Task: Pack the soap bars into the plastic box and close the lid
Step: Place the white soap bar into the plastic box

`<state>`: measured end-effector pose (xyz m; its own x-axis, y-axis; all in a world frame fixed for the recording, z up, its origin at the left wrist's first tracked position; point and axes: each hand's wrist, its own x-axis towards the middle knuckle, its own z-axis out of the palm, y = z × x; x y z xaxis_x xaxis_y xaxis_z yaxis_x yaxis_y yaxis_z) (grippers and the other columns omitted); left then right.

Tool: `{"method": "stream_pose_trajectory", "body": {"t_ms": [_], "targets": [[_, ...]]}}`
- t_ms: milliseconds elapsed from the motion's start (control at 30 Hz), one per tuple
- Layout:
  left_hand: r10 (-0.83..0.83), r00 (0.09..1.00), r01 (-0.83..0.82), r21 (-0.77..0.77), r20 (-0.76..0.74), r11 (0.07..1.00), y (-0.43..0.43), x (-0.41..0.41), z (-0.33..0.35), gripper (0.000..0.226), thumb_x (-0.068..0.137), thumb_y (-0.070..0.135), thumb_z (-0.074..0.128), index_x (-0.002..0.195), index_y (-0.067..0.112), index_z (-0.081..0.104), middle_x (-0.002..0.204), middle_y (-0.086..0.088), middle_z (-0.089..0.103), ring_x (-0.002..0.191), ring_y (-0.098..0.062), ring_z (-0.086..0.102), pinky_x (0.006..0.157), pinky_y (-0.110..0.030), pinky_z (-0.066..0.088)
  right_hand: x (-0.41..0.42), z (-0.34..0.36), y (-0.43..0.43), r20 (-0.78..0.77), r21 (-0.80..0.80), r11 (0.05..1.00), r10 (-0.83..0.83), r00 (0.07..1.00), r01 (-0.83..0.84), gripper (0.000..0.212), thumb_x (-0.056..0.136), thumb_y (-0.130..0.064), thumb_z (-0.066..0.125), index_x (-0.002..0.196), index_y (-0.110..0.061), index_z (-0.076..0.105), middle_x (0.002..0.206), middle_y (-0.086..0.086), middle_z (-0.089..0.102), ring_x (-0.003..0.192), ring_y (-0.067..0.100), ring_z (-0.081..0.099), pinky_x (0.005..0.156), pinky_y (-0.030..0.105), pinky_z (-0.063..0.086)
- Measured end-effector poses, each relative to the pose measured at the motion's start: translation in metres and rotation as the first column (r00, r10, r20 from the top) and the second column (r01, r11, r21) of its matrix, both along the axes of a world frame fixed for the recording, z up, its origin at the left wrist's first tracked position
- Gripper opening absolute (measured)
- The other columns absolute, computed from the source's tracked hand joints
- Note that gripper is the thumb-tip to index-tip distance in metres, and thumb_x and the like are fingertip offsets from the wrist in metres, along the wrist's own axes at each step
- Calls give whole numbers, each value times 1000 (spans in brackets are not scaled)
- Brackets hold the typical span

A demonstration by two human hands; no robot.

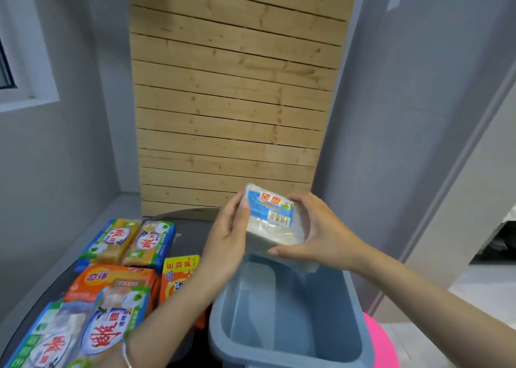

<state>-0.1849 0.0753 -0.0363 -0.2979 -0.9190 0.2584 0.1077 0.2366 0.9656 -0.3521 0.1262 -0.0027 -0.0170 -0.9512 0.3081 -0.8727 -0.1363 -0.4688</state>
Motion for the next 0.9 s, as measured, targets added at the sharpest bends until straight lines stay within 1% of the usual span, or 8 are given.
{"method": "stream_pose_trajectory", "body": {"t_ms": [67,133,267,400,467,600,733,900], "targets": [[7,981,17,-126,191,992,-17,9,-3,48,84,61,28,122,42,49,130,14,55,121,1,49,96,-14,38,-5,-7,-2,112,74,997,-10,994,2,86,58,-44,86,130,-24,43,125,-10,51,117,8,49,106,32,40],[43,948,-20,-77,314,997,-37,14,-10,64,82,65,29,139,37,35,145,11,40,136,-8,33,110,-28,27,-12,-14,-5,141,149,989,-27,990,6,87,61,-41,86,134,-22,42,128,-9,51,119,7,50,108,30,40],[-201,937,141,215,286,966,-69,1,-28,71,84,63,39,147,35,20,153,12,27,138,-12,28,106,-30,21,-30,-18,-14,112,238,971,-39,993,11,94,60,-45,85,139,-24,37,135,-14,47,124,1,45,109,20,34],[-380,906,308,326,188,894,-89,-19,-43,81,69,73,54,140,37,34,142,15,45,128,-9,46,108,-29,29,-43,-26,-25,-61,326,945,9,998,11,96,60,-53,82,139,-28,34,132,-19,41,123,-3,38,104,11,28],[-434,885,351,367,171,861,-94,-25,-50,75,64,72,60,130,40,42,127,13,61,111,-8,61,101,-33,43,-45,-33,-33,-157,375,927,48,986,15,93,62,-53,80,138,-25,35,132,-15,42,123,0,39,102,10,28],[-453,868,367,348,206,863,-95,-25,-58,70,57,65,66,119,45,39,104,15,67,84,3,69,67,-14,51,-42,-47,-53,-265,511,859,111,958,42,80,67,-48,79,130,-17,42,129,-3,49,116,12,47,101,22,38],[-463,867,385,343,182,857,-97,-19,-57,66,57,56,70,116,45,43,102,13,68,82,1,70,64,-14,51,-32,-71,-65,-304,631,775,197,932,42,79,68,-42,80,129,-12,40,127,3,48,114,18,48,101,32,42],[-458,871,379,349,178,857,-97,-18,-54,69,52,54,70,116,43,46,100,11,71,83,-4,71,68,-19,54,-31,-83,-69,-341,671,740,254,905,45,86,65,-43,82,130,-10,37,129,5,45,114,20,49,101,32,42]]}}
